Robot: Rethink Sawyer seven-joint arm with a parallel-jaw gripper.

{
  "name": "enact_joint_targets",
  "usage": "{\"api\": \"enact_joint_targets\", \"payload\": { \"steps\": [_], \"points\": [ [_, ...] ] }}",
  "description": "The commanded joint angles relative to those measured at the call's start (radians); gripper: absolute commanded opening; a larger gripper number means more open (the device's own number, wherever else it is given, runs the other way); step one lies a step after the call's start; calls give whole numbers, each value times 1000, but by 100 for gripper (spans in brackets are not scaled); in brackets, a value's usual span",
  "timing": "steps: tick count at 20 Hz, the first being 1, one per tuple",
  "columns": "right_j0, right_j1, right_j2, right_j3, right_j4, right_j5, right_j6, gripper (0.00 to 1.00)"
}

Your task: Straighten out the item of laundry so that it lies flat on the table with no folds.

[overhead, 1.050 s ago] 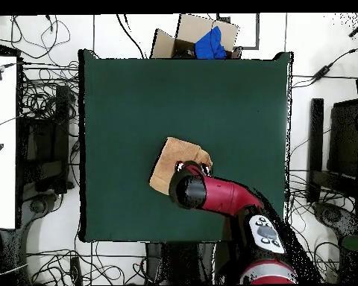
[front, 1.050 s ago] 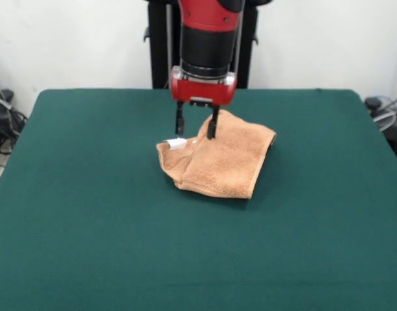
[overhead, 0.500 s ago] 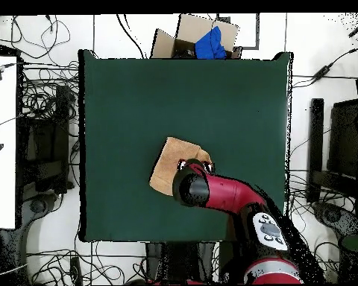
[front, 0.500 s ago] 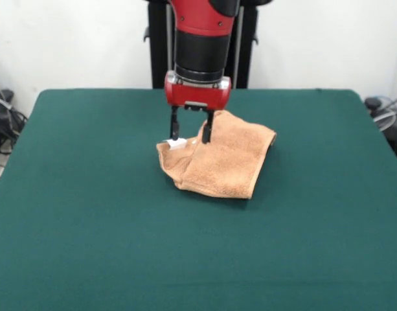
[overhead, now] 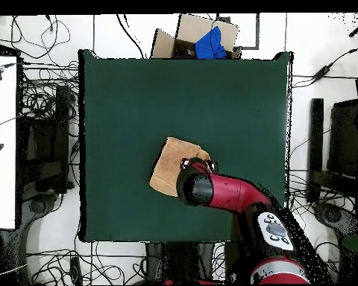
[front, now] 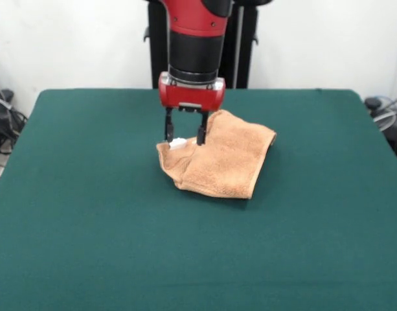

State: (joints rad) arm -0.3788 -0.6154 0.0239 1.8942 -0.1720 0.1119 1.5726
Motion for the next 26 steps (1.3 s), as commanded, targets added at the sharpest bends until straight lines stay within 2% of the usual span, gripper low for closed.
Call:
{"api": "enact_joint_targets", "payload": {
  "steps": [1, 16, 26],
  "points": [
    [-16, 21, 88, -37, -63, 52, 34, 100],
    [-24, 38, 57, -47, -127, 25, 49, 100],
    [-46, 111, 46, -96, -194, -48, 57, 100]
  ]
}}
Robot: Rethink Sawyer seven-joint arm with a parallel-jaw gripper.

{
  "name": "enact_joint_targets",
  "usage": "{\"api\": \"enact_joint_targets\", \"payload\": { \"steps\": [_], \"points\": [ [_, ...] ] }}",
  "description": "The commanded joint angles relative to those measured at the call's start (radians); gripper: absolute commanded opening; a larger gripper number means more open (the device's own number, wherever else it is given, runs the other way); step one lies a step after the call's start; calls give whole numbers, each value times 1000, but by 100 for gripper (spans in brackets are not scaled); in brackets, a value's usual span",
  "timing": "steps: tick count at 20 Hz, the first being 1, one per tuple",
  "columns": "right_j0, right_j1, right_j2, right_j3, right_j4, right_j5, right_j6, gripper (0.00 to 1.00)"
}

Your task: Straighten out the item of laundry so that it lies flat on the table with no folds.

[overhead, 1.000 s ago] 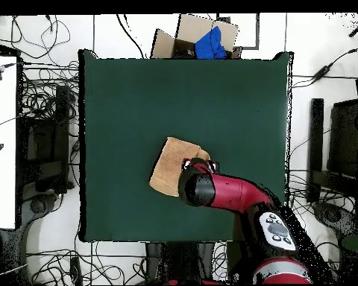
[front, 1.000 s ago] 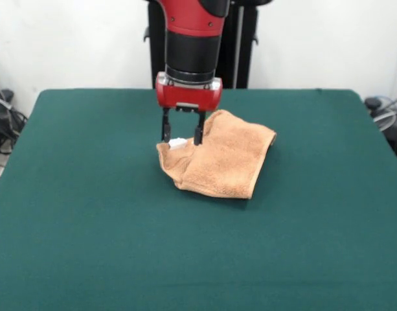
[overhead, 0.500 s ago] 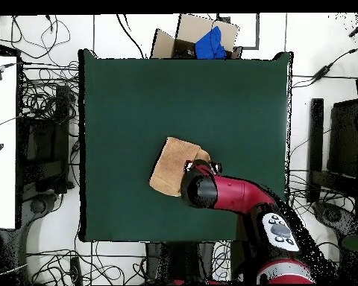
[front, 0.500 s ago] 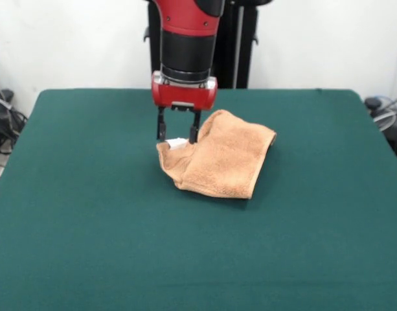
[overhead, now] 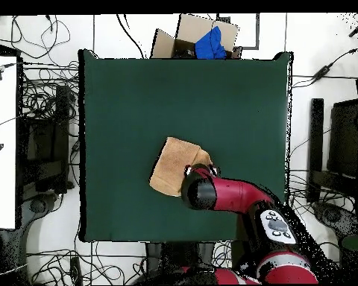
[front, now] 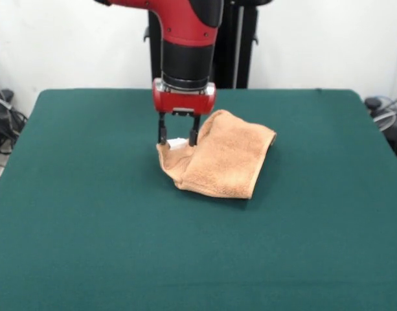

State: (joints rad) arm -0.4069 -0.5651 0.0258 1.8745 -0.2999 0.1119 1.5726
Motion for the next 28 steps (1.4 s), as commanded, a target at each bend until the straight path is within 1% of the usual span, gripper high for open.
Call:
{"api": "enact_joint_targets", "payload": {
  "steps": [1, 6, 12, 15, 18, 28],
  "points": [
    [-18, 58, 42, -78, -71, -47, 58, 100],
    [-37, 52, 44, -70, -96, -44, 65, 100],
    [-58, -13, 20, -22, -125, -26, 73, 100],
    [-78, -26, 27, -15, -138, -11, 66, 100],
    [-77, -50, 29, 3, -139, 3, 75, 100],
    [-27, -18, 14, 13, -117, -54, 145, 100]
  ]
}}
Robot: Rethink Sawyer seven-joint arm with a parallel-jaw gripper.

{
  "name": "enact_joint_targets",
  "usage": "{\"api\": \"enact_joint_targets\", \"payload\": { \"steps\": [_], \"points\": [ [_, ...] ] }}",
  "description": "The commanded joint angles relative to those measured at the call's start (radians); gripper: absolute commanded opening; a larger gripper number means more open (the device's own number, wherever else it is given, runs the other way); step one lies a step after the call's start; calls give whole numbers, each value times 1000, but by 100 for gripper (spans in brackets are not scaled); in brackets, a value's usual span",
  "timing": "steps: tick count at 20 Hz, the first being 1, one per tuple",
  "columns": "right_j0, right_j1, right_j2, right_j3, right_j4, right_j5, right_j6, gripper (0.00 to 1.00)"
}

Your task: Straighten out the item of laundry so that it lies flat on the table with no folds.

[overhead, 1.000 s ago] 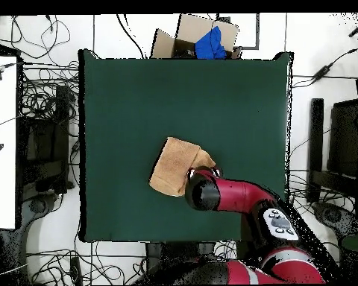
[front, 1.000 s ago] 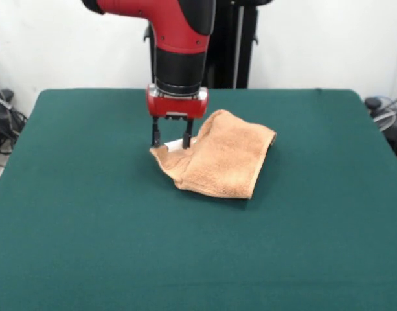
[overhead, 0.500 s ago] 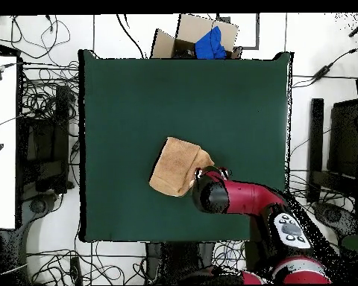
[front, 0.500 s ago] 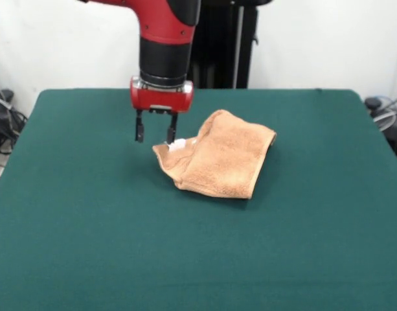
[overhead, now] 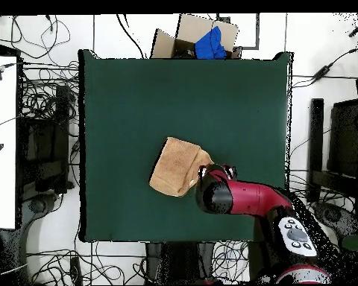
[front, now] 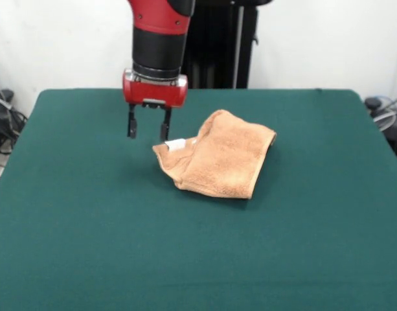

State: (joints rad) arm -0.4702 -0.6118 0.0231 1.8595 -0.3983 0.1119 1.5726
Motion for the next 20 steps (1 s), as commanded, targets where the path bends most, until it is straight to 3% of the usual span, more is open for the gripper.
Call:
{"api": "enact_joint_targets", "payload": {
  "steps": [1, 20],
  "points": [
    [42, 35, 15, 28, -17, -63, 151, 100],
    [38, 134, 24, -14, -24, -156, 139, 100]
  ]
}}
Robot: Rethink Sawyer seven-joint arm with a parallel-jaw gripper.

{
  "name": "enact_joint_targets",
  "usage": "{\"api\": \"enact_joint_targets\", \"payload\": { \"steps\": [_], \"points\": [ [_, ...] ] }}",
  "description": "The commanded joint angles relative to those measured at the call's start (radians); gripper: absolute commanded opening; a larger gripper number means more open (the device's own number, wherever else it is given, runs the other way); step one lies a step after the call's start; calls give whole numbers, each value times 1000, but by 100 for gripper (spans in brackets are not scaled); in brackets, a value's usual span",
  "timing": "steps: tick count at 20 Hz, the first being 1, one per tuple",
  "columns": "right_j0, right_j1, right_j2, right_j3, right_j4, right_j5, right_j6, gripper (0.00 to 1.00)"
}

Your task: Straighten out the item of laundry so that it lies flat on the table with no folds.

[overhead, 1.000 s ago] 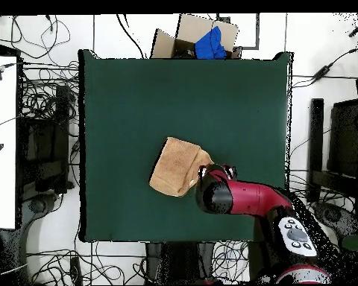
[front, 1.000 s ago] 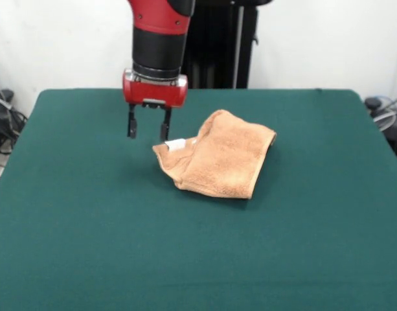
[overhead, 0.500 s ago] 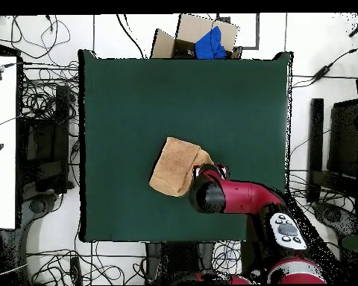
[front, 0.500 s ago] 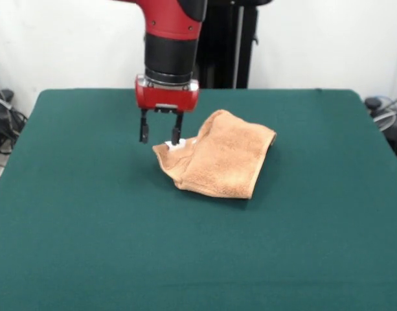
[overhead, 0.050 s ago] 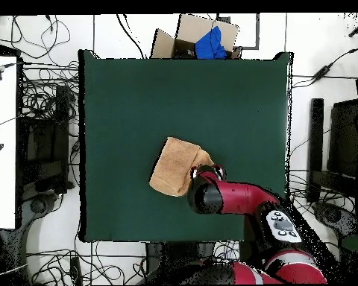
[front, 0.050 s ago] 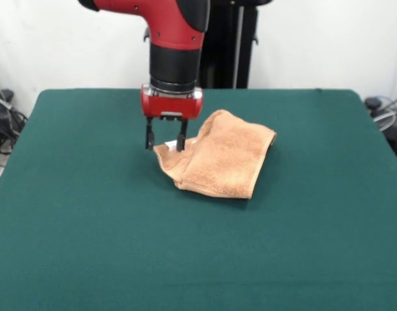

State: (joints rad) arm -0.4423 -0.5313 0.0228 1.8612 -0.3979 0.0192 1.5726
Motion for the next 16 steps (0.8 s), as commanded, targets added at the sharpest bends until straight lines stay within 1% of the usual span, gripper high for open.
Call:
{"api": "enact_joint_targets", "payload": {
  "steps": [1, 4, 8, 16],
  "points": [
    [6, 61, 28, -20, -27, -70, 135, 100],
    [4, 70, 28, -29, -30, -56, 123, 100],
    [37, 64, -13, -24, -18, -66, 139, 100],
    [18, 95, 5, -16, -29, -101, 139, 100]
  ]
}}
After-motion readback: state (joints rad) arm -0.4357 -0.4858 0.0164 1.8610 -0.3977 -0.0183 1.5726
